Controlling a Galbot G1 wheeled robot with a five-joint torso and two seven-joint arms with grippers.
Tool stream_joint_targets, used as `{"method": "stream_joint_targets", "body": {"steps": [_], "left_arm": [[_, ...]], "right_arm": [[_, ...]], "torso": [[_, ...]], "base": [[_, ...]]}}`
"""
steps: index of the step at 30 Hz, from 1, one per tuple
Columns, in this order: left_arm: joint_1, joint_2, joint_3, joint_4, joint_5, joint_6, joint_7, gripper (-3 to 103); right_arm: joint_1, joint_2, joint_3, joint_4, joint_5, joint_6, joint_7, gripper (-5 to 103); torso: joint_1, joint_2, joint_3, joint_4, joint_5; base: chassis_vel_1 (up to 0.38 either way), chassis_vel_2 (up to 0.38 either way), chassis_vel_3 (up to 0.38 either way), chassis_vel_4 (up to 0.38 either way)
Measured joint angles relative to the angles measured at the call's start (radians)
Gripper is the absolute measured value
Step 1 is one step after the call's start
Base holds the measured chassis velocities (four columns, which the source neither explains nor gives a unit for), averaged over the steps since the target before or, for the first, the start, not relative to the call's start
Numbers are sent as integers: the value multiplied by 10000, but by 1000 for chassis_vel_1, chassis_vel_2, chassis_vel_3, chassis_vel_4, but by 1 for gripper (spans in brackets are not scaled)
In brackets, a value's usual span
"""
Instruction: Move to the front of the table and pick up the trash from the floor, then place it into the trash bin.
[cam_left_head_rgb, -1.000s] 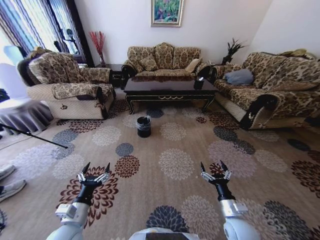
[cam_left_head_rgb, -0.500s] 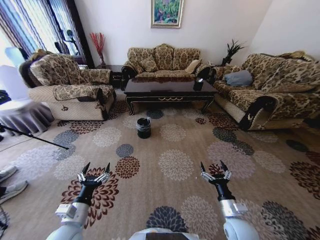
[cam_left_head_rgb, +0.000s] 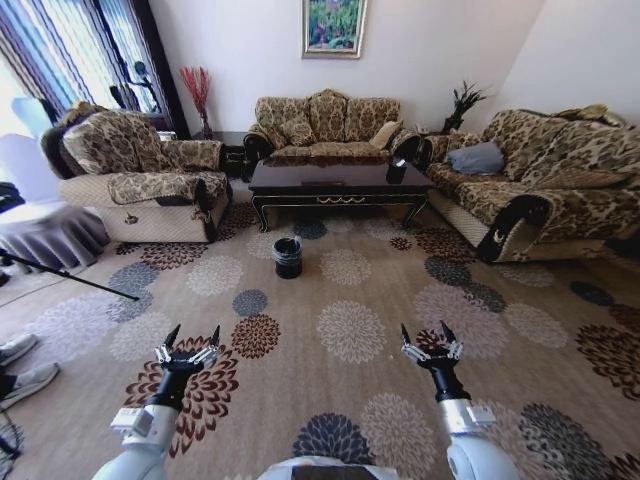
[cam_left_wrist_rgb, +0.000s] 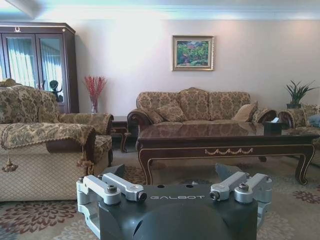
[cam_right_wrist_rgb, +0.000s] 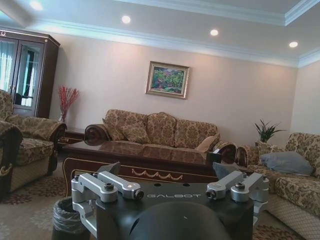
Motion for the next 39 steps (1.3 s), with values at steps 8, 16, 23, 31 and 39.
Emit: {"method": "stream_joint_targets", "body": {"steps": [8, 16, 23, 31, 39], "left_arm": [[0, 0, 0, 0, 0, 0, 0, 100], [0, 0, 0, 0, 0, 0, 0, 100], [0, 1, 0, 0, 0, 0, 0, 100], [0, 0, 0, 0, 0, 0, -1, 100], [0, 0, 0, 0, 0, 0, 0, 100]], "right_arm": [[0, 0, 0, 0, 0, 0, 0, 100], [0, 0, 0, 0, 0, 0, 0, 100], [0, 0, 0, 0, 0, 0, 0, 100], [0, 0, 0, 0, 0, 0, 0, 100], [0, 0, 0, 0, 0, 0, 0, 100]], "torso": [[165, 368, 204, 0, 0], [336, 756, 423, 0, 0], [495, 1113, 620, 0, 0], [624, 1408, 787, 0, 0], [625, 1407, 788, 0, 0]], "base": [[0, 0, 0, 0], [0, 0, 0, 0], [0, 0, 0, 0], [0, 0, 0, 0], [0, 0, 0, 0]]}}
